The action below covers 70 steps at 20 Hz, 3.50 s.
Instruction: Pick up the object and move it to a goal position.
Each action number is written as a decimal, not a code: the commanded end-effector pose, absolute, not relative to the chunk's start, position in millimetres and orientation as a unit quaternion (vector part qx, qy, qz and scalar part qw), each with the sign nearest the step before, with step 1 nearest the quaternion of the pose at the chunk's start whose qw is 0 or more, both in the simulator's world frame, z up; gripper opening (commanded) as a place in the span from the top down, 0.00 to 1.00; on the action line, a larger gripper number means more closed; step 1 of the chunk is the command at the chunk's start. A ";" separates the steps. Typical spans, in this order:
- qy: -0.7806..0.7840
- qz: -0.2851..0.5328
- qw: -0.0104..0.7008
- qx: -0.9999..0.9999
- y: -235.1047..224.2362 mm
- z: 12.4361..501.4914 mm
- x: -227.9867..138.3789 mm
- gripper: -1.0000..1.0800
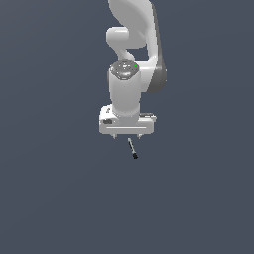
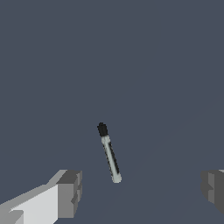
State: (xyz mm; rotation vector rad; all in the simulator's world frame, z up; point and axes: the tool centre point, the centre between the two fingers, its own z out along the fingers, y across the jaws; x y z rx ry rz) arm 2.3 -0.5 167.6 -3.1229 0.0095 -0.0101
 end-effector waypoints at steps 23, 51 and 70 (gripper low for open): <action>-0.050 -0.003 0.003 -0.999 14.4 131.3 -3.8 0.04; -0.137 0.000 0.000 -0.991 28.5 23.9 -30.6 0.04; -0.138 0.000 0.000 -0.990 29.1 9.9 -29.6 1.00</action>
